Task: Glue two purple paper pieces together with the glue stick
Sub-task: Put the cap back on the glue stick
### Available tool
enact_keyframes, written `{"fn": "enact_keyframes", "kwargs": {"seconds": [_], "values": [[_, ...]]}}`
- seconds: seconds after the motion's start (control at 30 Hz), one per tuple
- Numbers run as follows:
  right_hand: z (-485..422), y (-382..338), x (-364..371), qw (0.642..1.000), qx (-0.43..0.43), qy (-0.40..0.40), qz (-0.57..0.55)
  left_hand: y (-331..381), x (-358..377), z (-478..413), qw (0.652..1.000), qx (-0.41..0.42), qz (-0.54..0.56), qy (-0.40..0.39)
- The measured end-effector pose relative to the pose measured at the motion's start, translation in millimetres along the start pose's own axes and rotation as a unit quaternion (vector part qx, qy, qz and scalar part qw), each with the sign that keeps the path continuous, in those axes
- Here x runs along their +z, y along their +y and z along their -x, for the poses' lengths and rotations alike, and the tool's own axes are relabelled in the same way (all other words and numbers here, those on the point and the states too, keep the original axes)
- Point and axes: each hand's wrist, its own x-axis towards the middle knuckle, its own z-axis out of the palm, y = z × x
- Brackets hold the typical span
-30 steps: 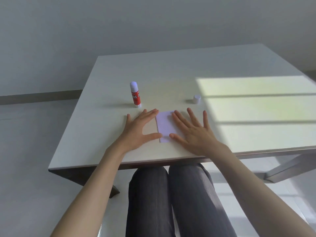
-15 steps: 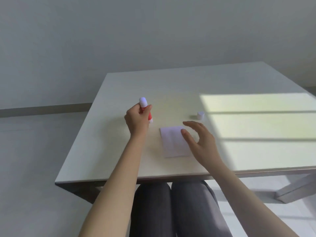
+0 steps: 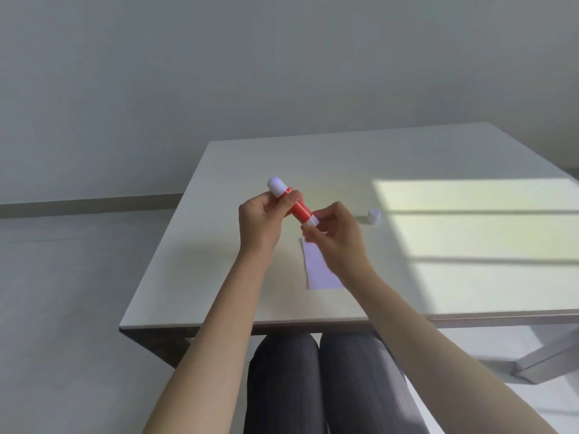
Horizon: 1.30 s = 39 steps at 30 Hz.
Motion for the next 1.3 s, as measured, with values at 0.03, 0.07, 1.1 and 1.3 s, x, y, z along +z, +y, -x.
{"fn": "enact_keyframes", "kwargs": {"seconds": [0.03,0.07,1.1,1.3], "values": [[2.2,4.7,1.5,0.984,-0.096,0.045,0.146,0.1,1.5,1.3,1.000,0.000,0.001,0.004],[2.9,8.1,2.0,0.954,-0.165,0.073,0.239,-0.4,2.9,1.9,1.000,0.003,-0.005,0.007],[10.7,11.6,3.1,0.890,-0.290,0.041,0.349,3.4,13.1,8.6,0.977,0.057,-0.151,0.138],[-41.0,26.6,-55.9,0.829,-0.053,0.049,0.555,-4.4,-10.6,9.1,0.955,0.113,-0.257,0.100]]}}
